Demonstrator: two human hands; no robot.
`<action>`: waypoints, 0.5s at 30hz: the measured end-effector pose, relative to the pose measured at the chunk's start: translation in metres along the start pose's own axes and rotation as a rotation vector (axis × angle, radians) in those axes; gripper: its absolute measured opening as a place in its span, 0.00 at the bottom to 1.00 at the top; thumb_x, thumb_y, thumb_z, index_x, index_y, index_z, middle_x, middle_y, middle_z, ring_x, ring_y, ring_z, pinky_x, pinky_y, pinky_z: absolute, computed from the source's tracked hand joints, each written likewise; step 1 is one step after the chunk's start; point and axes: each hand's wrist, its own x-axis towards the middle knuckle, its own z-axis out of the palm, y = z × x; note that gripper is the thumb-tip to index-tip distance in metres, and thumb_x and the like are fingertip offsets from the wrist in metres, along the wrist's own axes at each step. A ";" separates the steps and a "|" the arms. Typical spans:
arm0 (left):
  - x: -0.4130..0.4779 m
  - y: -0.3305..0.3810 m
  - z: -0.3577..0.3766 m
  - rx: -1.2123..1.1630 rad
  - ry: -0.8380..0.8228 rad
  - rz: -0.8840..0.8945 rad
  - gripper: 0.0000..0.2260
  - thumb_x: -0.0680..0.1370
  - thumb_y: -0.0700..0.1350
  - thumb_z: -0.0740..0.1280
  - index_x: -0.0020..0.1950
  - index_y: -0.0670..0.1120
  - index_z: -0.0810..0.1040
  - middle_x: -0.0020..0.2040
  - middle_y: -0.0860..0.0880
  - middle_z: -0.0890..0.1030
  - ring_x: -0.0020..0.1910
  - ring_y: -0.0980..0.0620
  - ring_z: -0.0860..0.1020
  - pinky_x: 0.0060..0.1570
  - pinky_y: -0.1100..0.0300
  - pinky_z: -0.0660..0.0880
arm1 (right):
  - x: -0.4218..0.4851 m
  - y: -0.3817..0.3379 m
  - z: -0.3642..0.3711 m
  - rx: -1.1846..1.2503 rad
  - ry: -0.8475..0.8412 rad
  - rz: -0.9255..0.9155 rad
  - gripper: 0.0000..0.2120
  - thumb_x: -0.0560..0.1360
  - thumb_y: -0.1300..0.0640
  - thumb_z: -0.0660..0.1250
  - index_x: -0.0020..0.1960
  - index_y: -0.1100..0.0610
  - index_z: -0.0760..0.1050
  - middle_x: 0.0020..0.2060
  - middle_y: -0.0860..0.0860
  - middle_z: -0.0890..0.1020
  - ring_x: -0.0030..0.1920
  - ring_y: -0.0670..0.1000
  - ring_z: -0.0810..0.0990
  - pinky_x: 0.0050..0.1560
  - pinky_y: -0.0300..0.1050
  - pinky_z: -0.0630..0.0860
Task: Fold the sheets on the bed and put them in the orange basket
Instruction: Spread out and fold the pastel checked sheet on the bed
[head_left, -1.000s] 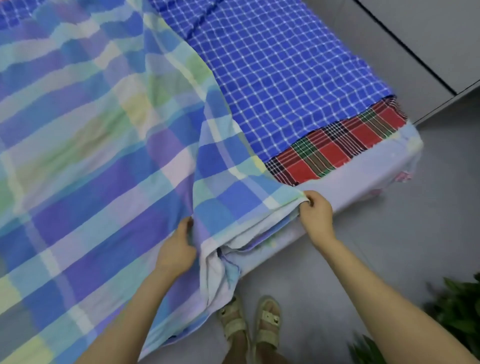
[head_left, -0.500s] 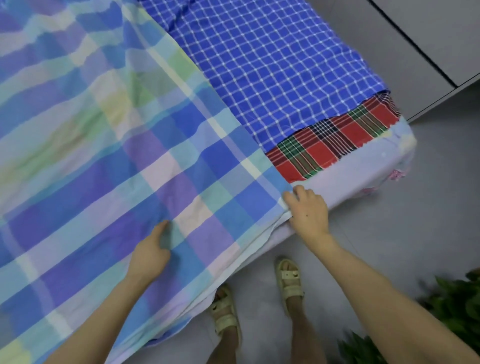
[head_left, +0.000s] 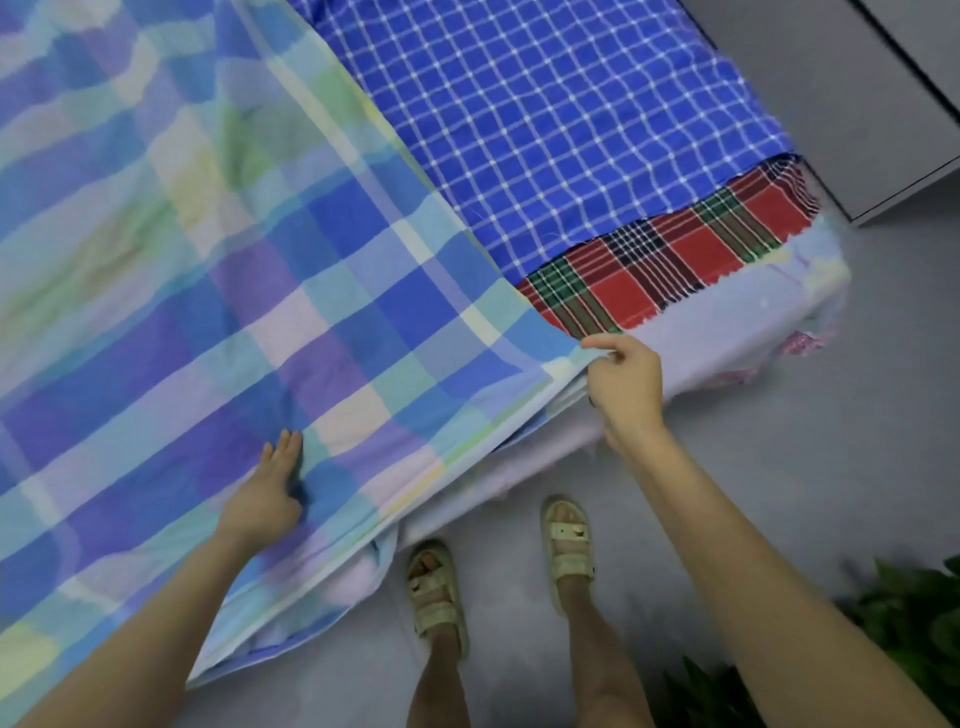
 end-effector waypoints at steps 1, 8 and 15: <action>0.000 0.003 -0.004 0.006 -0.012 -0.003 0.35 0.74 0.29 0.58 0.77 0.45 0.48 0.78 0.49 0.47 0.77 0.49 0.47 0.68 0.54 0.59 | -0.008 -0.018 -0.010 -0.107 -0.063 -0.146 0.15 0.70 0.70 0.59 0.47 0.55 0.78 0.42 0.51 0.80 0.40 0.50 0.75 0.44 0.43 0.71; -0.086 0.119 -0.042 -0.424 0.223 0.274 0.18 0.73 0.64 0.62 0.60 0.60 0.73 0.59 0.60 0.75 0.59 0.58 0.73 0.58 0.60 0.67 | -0.032 -0.118 0.007 -0.613 -0.302 -0.642 0.15 0.71 0.68 0.62 0.56 0.59 0.76 0.48 0.57 0.81 0.44 0.57 0.77 0.44 0.49 0.75; -0.081 0.187 -0.077 -0.252 0.579 0.317 0.10 0.75 0.47 0.67 0.39 0.42 0.71 0.33 0.49 0.73 0.35 0.47 0.71 0.33 0.56 0.61 | -0.058 -0.137 0.033 -0.290 -0.291 -0.697 0.15 0.71 0.68 0.62 0.56 0.58 0.73 0.30 0.46 0.68 0.28 0.46 0.64 0.29 0.43 0.58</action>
